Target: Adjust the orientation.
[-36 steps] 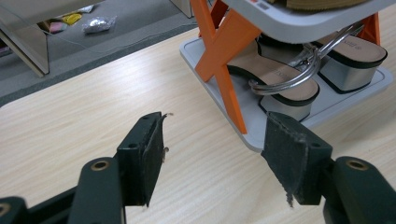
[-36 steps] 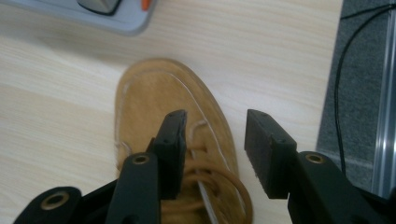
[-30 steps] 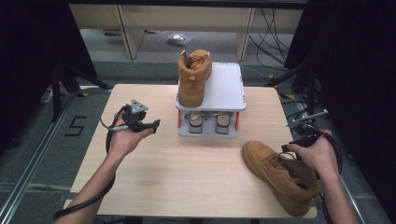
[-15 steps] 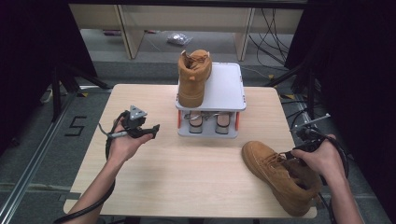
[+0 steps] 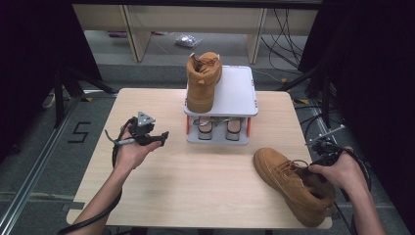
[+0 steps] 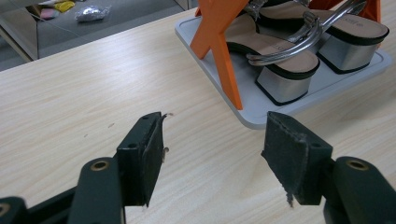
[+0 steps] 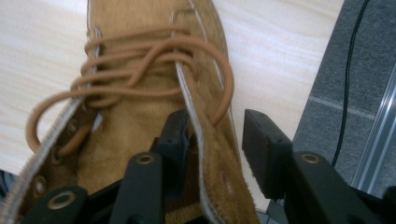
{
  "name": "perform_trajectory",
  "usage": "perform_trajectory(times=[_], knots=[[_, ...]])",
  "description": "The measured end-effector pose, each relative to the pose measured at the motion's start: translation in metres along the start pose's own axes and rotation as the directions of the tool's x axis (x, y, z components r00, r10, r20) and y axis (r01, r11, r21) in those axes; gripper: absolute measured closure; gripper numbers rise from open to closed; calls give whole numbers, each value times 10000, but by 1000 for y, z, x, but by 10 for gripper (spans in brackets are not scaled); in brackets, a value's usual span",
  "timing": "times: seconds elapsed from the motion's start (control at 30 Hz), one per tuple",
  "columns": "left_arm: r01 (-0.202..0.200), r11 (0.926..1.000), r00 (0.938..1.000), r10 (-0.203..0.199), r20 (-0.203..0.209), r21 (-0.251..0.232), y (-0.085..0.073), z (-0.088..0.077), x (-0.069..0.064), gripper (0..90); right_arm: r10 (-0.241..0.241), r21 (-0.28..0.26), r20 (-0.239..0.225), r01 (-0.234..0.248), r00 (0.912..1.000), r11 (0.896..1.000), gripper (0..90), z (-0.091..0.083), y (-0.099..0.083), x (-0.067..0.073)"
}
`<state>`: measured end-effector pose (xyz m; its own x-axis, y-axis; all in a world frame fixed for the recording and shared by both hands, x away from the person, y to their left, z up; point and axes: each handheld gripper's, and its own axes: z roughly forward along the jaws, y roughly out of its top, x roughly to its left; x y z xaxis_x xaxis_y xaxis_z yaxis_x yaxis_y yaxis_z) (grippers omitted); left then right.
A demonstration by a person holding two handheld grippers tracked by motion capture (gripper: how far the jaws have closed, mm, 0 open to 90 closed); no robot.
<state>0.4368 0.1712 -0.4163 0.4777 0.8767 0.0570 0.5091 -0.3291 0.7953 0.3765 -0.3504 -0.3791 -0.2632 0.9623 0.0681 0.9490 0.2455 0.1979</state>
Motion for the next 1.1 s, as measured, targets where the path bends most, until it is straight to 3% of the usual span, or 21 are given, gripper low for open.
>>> perform_trajectory(times=[0.03, 0.13, 0.23, 0.27, 0.47, 0.5, 0.53, 0.57, 0.6, 0.67, 0.7, 0.93, 1.0, 1.03, 1.07, 1.1], knots=[[30, 10000, 10000, -30, 42, -12, 0, 1, 0, 372, 235, 40, -47, -235, 9997, 9997, 650, 1, -1, 2], [48, 10000, 10000, -48, -9, 19, 0, 1, -1, 372, 90, 292, -6, -90, 10000, 9995, 685, 5, -1, 3], [21, 10000, 10000, -22, 56, 8, -1, 3, -1, 371, -302, 472, 82, 298, 9995, 9984, 717, 8, 0, 3], [-4, 10000, 10000, 4, 36, 51, -1, 3, -1, 371, -675, 430, 166, 668, 9976, 9968, 728, 9, 0, 1], [-11, 10000, 10000, 11, 5, 66, -3, 4, -1, 371, -767, 672, 334, 743, 9965, 9950, 766, 9, 1, 7], [91, 10000, 10000, -91, -2, -22, -3, 5, -2, 372, -1058, 664, 362, 1033, 9937, 9924, 773, 10, 2, 5], [146, 9999, 9999, -146, -19, -57, -4, 5, -2, 372, -815, 799, -94, 820, 9966, 9934, 780, 10, 2, 6], [17, 10000, 10000, -17, 16, 71, -4, 5, -1, 371, -1133, 767, 68, 1124, 9935, 9907, 787, 11, 3, 5], [39, 10000, 10000, -40, 27, 55, -4, 5, -1, 372, -1065, 801, -40, 1065, 9943, 9911, 792, 11, 3, 6], [45, 10000, 10000, -45, 49, 61, -5, 5, -1, 372, -1425, 863, 112, 1410, 9897, 9862, 808, 12, 4, 6], [3, 9999, 10000, -4, 48, 100, -5, 5, -1, 372, -1404, 779, 493, 1364, 9889, 9876, 818, 11, 4, 7], [-53, 9998, 10000, 52, 41, 185, -6, 6, -1, 373, -1293, 786, 898, 1224, 9875, 9894, 850, 7, 4, 15], [-114, 9997, 9999, 113, 43, 229, -6, 6, 0, 373, -1333, 847, 1086, 1245, 9851, 9886, 852, 4, 6, 19], [-73, 9998, 10000, 72, 56, 179, -6, 6, 0, 373, -1535, 697, 1324, 1453, 9792, 9869, 853, 4, 7, 20], [-76, 9998, 10000, 75, 55, 172, -5, 6, 0, 373, -1494, 859, 1379, 1384, 9791, 9866, 853, 2, 8, 21], [-53, 9999, 10000, 52, 59, 155, -5, 6, -1, 373, -1601, 684, 1338, 1520, 9780, 9860, 853, 2, 9, 21]])
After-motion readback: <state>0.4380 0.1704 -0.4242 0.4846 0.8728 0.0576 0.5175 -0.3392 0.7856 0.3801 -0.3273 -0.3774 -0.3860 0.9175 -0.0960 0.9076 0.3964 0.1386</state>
